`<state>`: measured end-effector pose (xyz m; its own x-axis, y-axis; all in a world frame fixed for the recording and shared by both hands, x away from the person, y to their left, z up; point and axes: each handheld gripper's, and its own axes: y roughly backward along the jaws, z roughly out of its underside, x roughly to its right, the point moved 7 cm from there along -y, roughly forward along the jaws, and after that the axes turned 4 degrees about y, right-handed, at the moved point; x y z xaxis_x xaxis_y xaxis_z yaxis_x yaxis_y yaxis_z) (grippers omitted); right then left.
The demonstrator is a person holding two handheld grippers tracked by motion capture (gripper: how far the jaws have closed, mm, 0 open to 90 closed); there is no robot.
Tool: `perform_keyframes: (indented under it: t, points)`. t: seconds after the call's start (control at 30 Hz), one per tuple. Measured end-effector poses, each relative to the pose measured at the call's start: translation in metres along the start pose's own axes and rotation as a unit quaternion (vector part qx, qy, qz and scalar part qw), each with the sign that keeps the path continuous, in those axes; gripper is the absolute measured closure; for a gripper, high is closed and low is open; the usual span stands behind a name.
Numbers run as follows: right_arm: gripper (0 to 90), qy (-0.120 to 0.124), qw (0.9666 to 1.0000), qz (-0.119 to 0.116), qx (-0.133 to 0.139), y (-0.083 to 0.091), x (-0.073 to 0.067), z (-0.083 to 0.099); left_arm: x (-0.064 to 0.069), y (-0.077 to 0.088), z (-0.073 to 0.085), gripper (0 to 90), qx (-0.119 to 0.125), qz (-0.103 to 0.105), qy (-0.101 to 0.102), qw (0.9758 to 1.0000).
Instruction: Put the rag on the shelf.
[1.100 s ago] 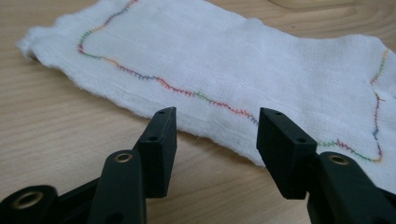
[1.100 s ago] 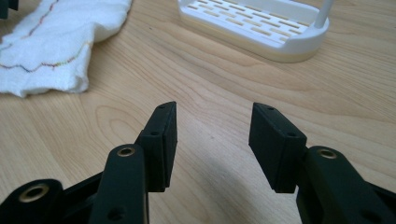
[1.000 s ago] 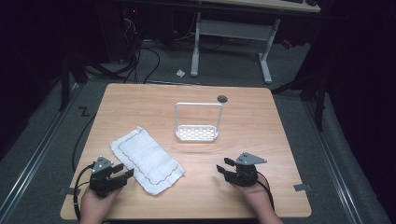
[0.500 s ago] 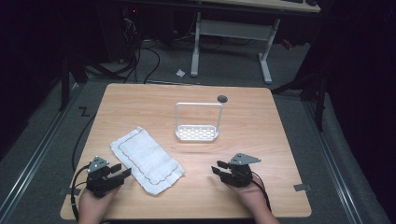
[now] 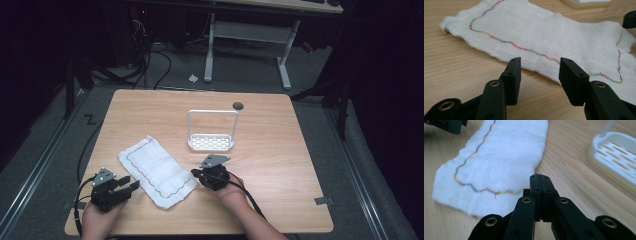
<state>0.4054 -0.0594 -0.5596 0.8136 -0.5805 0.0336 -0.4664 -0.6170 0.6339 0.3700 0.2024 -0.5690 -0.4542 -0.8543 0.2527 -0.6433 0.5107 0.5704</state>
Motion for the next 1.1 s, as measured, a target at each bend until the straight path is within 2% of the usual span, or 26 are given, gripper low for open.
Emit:
perform_keyframes:
  t: [0.1,0.23,0.3,0.37,0.47,0.57,0.63,0.73,0.83,0.87,0.93,1.0,1.03,1.1]
  points:
    - [90.0,0.005,0.9998,-0.002,-0.018,-0.012,-0.002,0.0,0.0,0.003,-0.001,52.7,0.006,0.003,0.0,1.0]
    - [90.0,0.012,0.9989,-0.007,-0.045,-0.017,-0.006,0.014,0.001,0.004,-0.001,52.1,0.01,0.006,0.002,0.9999]
    - [90.0,0.009,0.9992,-0.012,-0.037,-0.012,-0.009,0.019,0.004,0.003,-0.002,51.7,0.01,0.01,0.0,0.9999]
    - [90.0,0.017,0.9991,-0.012,-0.036,-0.003,-0.015,0.026,0.01,0.001,-0.003,51.2,0.009,0.014,-0.004,0.9999]
    - [90.0,0.017,0.9992,-0.013,-0.035,0.009,-0.022,0.034,0.022,-0.005,-0.009,50.8,0.014,0.021,-0.009,0.9996]
    - [90.0,0.016,0.9998,-0.008,-0.008,0.015,-0.02,0.021,0.033,-0.012,-0.017,51.3,0.021,0.026,0.001,0.9994]
    - [90.0,0.015,0.9999,-0.007,0.004,0.012,-0.019,0.005,0.042,-0.018,-0.018,58.8,0.009,0.033,0.004,0.9994]
    - [90.0,0.02,0.9998,-0.007,0.002,-0.006,-0.018,-0.013,0.051,-0.03,-0.012,67.1,-0.025,0.026,-0.01,0.9993]
    - [90.0,0.021,0.9994,-0.009,-0.024,-0.028,-0.019,-0.011,0.054,-0.041,-0.001,72.3,-0.059,0.013,-0.034,0.9976]
    - [90.0,0.027,0.9989,-0.012,-0.036,-0.032,-0.021,-0.006,0.055,-0.041,0.0,73.4,-0.054,0.013,-0.038,0.9977]
    - [90.0,0.032,0.999,-0.013,-0.03,-0.03,-0.024,0.001,0.059,-0.039,0.003,73.6,-0.057,0.024,-0.04,0.9973]
    - [90.0,0.026,0.999,-0.023,-0.028,-0.019,-0.029,0.009,0.067,-0.037,0.008,74.1,-0.062,0.041,-0.044,0.9962]
    - [90.0,0.027,0.999,-0.026,-0.026,-0.013,-0.032,0.015,0.074,-0.036,0.01,74.0,-0.067,0.053,-0.049,0.9951]
    - [90.0,0.03,0.9988,-0.032,-0.024,0.004,-0.039,0.029,0.09,-0.033,0.017,73.6,-0.078,0.078,-0.073,0.9912]
